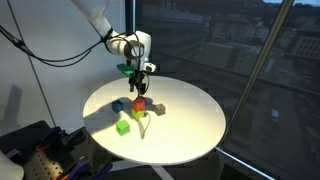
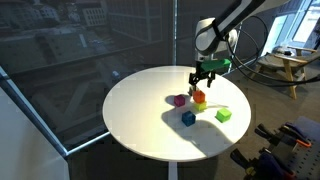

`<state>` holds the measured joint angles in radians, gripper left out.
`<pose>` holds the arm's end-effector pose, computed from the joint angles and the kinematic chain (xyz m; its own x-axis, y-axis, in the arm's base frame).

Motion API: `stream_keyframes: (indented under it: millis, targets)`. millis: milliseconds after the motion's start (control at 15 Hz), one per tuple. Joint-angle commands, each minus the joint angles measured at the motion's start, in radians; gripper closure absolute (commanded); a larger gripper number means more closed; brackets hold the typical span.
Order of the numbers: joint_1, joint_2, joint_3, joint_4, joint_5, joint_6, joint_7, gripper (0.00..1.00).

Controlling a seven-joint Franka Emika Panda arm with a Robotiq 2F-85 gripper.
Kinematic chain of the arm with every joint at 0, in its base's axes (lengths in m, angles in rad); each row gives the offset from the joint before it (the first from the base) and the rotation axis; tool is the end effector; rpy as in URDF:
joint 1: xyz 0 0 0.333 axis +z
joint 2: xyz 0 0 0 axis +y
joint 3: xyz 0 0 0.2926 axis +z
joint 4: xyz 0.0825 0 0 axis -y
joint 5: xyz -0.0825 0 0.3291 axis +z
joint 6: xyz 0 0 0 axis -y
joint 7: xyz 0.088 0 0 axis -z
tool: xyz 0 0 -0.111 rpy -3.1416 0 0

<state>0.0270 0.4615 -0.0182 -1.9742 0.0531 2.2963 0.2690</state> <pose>0.5522 0.0065 0.2392 0.9464 -0.2904 -0.1412 -0.2917 -0.9564 0.0116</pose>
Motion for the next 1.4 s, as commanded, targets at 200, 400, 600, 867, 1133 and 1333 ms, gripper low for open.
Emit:
stream_keyframes:
  millis: [200,400,600,867,1133,1333]
  targets:
    - [0.003,-0.092,0.022,-0.105,0.021,-0.027,-0.044,0.00]
    - [0.021,-0.119,0.019,-0.146,0.005,0.016,-0.025,0.00]
    - [0.030,-0.144,0.020,-0.178,0.002,0.060,-0.027,0.00]
    - [0.048,-0.177,0.022,-0.227,-0.007,0.143,-0.018,0.00]
    - [0.063,-0.185,0.025,-0.241,-0.015,0.180,-0.014,0.00]
    - [0.079,-0.189,0.026,-0.244,-0.027,0.188,-0.007,0.00]
